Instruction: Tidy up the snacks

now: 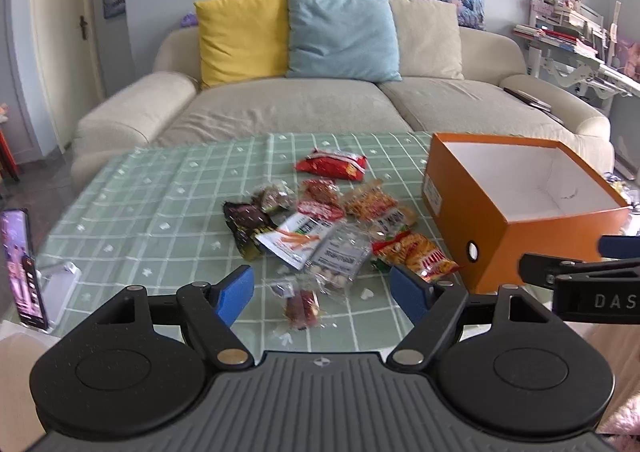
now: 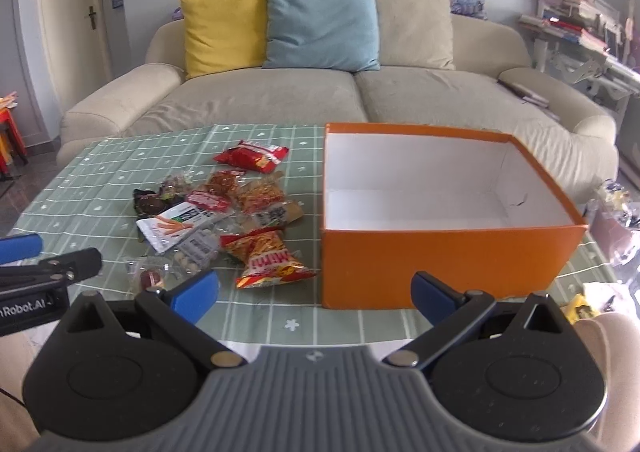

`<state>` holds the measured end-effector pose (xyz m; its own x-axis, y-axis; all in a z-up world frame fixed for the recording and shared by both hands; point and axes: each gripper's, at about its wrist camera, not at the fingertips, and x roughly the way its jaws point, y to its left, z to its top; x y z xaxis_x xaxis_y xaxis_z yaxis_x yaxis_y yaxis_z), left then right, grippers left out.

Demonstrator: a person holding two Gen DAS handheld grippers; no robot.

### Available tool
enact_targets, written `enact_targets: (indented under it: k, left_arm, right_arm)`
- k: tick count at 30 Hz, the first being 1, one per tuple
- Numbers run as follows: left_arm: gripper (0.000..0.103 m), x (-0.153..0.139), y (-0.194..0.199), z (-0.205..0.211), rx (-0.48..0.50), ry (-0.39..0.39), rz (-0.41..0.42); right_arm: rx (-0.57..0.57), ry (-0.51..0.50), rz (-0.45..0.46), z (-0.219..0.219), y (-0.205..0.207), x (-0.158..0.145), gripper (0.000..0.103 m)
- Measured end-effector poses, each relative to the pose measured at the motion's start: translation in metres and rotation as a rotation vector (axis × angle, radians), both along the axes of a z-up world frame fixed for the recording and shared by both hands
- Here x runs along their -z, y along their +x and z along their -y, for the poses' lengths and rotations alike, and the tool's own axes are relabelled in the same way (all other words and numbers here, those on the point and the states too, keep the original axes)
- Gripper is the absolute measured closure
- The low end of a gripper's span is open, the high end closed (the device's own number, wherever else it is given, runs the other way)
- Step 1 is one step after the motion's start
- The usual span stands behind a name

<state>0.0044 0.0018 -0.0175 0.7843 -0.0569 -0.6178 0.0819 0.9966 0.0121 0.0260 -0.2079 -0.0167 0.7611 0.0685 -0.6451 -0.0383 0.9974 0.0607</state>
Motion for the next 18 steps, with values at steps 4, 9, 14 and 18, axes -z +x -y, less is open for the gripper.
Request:
enact_targets:
  k: [4,9,14,18]
  left_arm:
    - [0.012,0.006,0.004,-0.008,0.025,-0.054,-0.041]
    - [0.03,0.019,0.014,-0.019,0.032,-0.093,-0.114]
    - [0.037,0.03,0.024,-0.036,-0.011,-0.147,-0.171]
    - [0.033,0.034,0.034,-0.04,-0.024,-0.132,-0.177]
  right_arm:
    - [-0.021,0.031,0.003,-0.001,0.004,0.006,0.004]
    - [-0.071,-0.002,-0.036,-0.014,0.014,0.018,0.025]
    - [-0.15,-0.072,-0.035,-0.03,0.021,0.027,0.044]
    - [-0.208,-0.144,0.006,-0.045,0.032,0.033,0.046]
